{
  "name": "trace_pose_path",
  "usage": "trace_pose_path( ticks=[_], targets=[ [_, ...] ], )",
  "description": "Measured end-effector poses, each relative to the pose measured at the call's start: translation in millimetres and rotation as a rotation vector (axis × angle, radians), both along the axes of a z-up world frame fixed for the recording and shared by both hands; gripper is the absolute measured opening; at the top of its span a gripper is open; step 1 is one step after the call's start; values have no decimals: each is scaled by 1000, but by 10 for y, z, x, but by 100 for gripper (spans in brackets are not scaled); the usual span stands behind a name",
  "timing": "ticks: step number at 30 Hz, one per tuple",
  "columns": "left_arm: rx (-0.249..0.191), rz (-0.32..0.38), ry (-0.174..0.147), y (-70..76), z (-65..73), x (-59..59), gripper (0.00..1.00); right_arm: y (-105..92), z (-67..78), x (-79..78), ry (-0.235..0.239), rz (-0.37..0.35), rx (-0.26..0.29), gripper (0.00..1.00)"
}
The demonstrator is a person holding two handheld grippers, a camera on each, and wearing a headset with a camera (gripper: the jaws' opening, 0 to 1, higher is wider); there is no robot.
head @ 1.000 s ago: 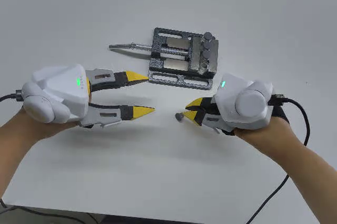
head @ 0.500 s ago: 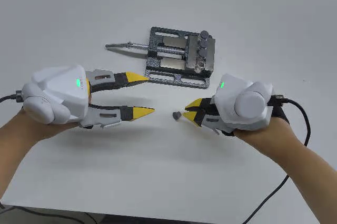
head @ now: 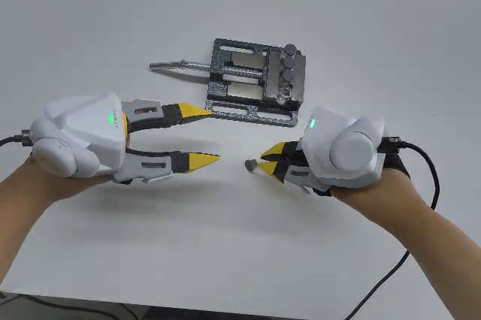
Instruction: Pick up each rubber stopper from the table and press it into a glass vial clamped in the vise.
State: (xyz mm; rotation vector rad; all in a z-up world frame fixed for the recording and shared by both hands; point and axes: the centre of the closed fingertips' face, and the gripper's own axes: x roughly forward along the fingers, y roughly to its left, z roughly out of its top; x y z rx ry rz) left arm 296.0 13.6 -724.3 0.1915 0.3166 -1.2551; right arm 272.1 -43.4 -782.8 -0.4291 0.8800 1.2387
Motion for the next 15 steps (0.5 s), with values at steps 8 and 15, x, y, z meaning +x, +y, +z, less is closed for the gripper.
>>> trace_pose_path(
  ticks=[8, 15],
  targets=[
    [-1, -2, -1, -2, 6, -12, 33, 31, -26, 0, -9, -18, -26, 5],
    [-1, 1, -2, 17, 5, -17, 33, 64, -35, 12, -2, -35, -33, 6]
  ],
)
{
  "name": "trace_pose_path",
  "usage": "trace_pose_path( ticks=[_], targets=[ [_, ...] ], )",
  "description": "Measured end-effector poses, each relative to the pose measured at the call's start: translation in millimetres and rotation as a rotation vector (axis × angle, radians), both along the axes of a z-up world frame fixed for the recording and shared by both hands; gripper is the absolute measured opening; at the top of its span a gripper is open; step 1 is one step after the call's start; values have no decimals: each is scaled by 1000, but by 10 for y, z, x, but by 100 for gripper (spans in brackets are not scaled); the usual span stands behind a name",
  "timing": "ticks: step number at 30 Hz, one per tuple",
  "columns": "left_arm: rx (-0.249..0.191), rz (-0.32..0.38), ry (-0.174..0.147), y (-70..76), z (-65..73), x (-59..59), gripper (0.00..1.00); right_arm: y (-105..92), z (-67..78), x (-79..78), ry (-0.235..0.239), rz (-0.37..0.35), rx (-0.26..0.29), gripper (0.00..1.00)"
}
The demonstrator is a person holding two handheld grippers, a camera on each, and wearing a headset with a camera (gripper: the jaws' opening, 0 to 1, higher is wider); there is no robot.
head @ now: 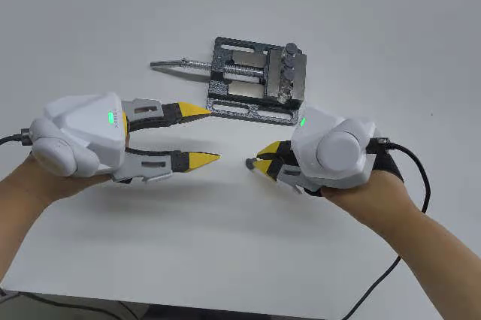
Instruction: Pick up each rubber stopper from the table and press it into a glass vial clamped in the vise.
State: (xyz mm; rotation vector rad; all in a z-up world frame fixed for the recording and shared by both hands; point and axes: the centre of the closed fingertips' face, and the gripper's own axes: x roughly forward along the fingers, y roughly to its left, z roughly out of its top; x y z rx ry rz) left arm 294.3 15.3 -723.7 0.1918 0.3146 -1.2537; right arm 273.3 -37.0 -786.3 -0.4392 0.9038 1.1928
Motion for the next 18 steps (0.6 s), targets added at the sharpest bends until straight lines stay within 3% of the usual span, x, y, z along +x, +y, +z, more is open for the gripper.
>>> trace_pose_path(
  ticks=[18],
  targets=[
    [-4, 8, 2, 45, -15, -17, 33, 41, -77, -26, -15, 22, -60, 3]
  ],
)
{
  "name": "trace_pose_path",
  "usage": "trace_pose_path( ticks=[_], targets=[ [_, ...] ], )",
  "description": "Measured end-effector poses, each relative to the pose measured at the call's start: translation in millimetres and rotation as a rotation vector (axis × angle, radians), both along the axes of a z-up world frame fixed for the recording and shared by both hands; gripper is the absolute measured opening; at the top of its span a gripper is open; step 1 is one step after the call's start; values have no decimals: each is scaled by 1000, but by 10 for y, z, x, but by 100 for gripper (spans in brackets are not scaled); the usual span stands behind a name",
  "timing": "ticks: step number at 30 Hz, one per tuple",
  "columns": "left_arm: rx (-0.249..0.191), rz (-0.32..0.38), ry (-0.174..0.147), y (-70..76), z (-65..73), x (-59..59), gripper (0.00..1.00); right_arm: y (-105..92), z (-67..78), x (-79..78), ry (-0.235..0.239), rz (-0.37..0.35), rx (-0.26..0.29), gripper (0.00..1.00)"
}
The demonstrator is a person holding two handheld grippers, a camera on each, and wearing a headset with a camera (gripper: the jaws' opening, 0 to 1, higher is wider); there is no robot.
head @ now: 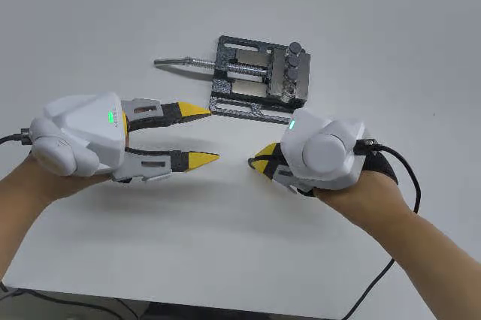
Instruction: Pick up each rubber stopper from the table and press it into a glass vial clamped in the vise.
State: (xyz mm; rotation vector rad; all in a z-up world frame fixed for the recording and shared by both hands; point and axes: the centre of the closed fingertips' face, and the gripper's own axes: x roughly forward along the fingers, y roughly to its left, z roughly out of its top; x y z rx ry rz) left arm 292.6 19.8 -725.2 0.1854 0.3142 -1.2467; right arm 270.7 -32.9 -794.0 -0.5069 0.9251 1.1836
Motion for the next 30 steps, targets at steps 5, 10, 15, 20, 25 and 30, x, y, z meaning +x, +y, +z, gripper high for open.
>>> trace_pose_path(
  ticks=[5, 10, 15, 20, 25, 30],
  targets=[
    [-4, -1, -1, -5, 3, 5, 33, -11, 1, -23, -5, 40, -14, 2],
    [-3, -1, 0, 3, 2, 5, 33, -44, 3, -33, -25, 112, -33, 2],
    [-1, -2, 3, 15, -9, 4, 33, -87, 5, -112, -10, 251, -56, 1],
    [0, -4, 3, 5, -14, -1, 33, -100, 32, -125, 9, 282, -64, 1],
    [-1, -8, 5, -5, -16, -9, 33, -91, 32, -195, 18, 382, -74, 1],
    [4, -14, 8, -3, -28, -27, 32, -67, 42, -169, -15, 477, -88, 1]
  ],
)
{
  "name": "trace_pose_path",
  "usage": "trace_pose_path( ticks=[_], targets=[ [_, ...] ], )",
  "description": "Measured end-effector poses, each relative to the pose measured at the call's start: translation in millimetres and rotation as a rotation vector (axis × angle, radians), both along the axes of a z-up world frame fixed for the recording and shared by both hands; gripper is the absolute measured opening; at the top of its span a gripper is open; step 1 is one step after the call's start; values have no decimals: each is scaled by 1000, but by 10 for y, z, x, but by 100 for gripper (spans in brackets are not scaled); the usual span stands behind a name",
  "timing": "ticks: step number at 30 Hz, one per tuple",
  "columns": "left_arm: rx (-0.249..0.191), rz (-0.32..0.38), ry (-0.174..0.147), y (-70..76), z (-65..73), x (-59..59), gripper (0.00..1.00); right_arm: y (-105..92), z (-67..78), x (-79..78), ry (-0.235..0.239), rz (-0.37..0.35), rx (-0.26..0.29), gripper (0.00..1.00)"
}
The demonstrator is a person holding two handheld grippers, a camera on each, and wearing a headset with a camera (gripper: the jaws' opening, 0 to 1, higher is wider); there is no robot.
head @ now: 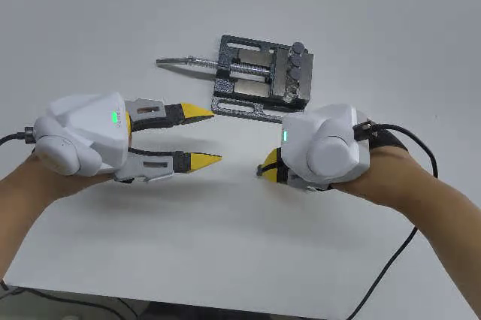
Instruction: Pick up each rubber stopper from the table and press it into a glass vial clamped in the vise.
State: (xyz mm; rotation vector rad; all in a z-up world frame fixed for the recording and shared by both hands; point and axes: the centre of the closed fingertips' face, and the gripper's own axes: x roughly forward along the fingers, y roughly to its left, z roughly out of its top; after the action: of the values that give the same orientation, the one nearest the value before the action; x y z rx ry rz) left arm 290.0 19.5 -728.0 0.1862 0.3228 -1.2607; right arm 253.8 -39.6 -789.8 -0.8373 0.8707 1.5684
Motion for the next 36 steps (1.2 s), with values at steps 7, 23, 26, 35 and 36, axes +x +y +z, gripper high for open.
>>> trace_pose_path(
  ticks=[7, 23, 26, 35, 36],
  targets=[
    [2, 3, -1, 18, 3, -3, 33, 45, 62, 57, -20, 124, 13, 1],
    [8, 1, 3, 11, -26, -43, 33, 101, 48, 75, -50, 376, -11, 1],
    [8, 3, 4, 17, -29, -42, 33, 117, 43, 89, -52, 399, -12, 1],
    [10, 2, 10, 19, -54, -40, 33, 129, -28, 84, -32, 459, -35, 1],
    [9, 2, 10, 19, -55, -39, 33, 124, -42, 86, -30, 464, -41, 1]
  ],
)
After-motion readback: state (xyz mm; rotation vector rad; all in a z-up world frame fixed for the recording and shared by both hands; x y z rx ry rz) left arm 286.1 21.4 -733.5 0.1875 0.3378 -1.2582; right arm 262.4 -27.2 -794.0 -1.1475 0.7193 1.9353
